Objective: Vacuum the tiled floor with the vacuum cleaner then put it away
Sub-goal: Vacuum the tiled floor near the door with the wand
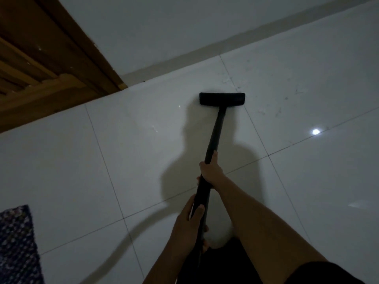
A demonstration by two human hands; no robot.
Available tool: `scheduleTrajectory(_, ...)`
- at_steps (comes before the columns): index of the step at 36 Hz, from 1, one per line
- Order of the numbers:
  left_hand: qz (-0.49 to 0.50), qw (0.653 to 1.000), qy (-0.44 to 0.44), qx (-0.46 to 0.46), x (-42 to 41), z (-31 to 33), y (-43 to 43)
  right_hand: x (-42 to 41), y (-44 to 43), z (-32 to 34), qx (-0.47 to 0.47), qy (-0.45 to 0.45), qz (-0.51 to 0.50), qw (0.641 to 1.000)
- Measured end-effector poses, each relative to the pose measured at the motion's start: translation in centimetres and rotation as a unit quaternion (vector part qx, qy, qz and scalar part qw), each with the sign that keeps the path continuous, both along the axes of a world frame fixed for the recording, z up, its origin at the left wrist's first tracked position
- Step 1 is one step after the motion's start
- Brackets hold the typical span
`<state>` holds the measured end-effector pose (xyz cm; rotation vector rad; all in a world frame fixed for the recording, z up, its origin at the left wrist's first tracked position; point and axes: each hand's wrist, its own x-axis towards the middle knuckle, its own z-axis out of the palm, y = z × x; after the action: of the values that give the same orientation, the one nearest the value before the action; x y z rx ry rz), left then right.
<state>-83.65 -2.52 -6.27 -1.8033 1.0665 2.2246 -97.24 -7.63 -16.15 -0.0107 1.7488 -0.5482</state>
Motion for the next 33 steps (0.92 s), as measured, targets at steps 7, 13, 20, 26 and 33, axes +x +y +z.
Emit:
scheduleTrajectory(7, -0.012, 1.0, -0.014, -0.006, -5.4, -0.2, -3.3, -5.3, -3.3, 0.0, -0.016, 0.009, 0.0, 1.0)
scheduleTrajectory(13, 0.008, 1.0, -0.02, -0.003, -10.3, 0.1, -5.2, -9.4, -5.3, 0.5, -0.04, 0.054, -0.007, 0.998)
scheduleTrajectory(20, 0.017, 1.0, -0.014, -0.011, -15.1, 1.1, -6.7, -13.7, -6.8, 1.3, -0.056, 0.087, -0.025, 0.994)
scheduleTrajectory(26, -0.006, 0.999, -0.006, -0.039, -17.9, 1.3, -8.1, -16.7, -7.9, 2.0, -0.068, 0.104, -0.034, 0.992)
scheduleTrajectory(33, 0.0, 1.0, 0.014, -0.019, -20.6, 0.9, -9.8, -19.7, -9.2, 1.5, -0.056, 0.103, -0.028, 0.993)
